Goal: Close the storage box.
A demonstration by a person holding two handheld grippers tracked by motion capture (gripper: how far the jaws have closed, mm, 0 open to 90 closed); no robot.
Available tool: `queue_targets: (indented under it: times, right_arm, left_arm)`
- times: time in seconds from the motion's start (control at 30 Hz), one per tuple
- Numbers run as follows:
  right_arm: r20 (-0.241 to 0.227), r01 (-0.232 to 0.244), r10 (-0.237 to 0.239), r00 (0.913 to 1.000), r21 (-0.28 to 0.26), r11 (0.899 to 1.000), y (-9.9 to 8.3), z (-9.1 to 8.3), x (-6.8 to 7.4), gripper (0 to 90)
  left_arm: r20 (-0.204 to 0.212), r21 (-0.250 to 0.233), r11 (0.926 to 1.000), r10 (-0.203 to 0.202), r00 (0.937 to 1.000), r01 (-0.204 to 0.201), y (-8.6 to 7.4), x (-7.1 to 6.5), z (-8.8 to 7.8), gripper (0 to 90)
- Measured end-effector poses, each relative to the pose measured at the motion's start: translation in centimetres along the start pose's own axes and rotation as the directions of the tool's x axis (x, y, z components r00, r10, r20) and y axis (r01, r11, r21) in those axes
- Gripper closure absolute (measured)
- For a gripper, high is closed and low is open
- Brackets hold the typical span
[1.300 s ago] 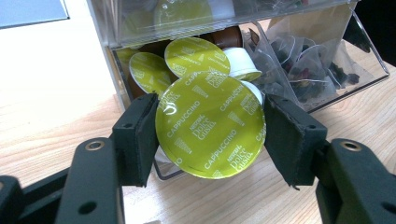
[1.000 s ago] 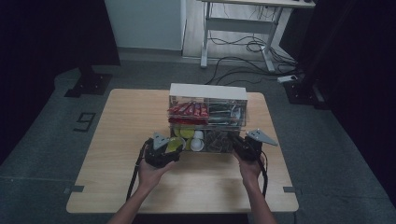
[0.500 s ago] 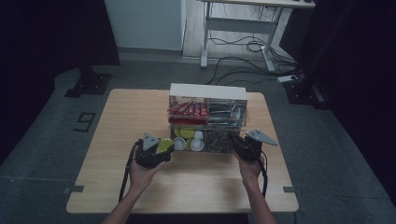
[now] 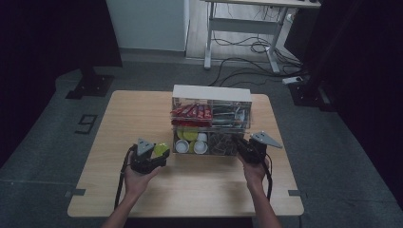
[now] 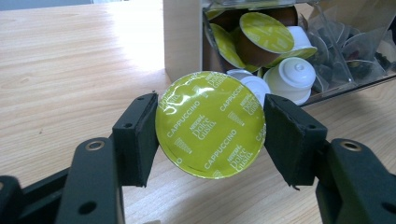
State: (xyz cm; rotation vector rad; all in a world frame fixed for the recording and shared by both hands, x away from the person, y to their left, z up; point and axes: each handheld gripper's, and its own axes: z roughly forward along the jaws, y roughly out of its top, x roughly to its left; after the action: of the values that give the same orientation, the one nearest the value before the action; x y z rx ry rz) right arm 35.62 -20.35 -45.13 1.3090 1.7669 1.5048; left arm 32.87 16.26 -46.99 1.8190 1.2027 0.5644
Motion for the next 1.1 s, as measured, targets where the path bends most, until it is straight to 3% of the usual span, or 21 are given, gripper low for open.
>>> queue_targets:
  times: [0.43, 1.1]
  right_arm:
    - [0.002, -0.002, 0.002, 1.0, 0.001, 1.0, 0.0, 0.0, 0.0, 88.6]
    - [0.006, -0.003, 0.003, 1.0, 0.001, 1.0, -0.2, 0.0, -0.1, 88.6]
  left_arm:
    - [-0.025, 0.031, 0.9994, -0.014, 0.9996, 0.015, -1.3, 1.5, -0.3, 38.3]
    - [-0.067, 0.114, 0.9918, -0.051, 0.9964, 0.059, -4.6, 4.2, -0.3, 38.2]
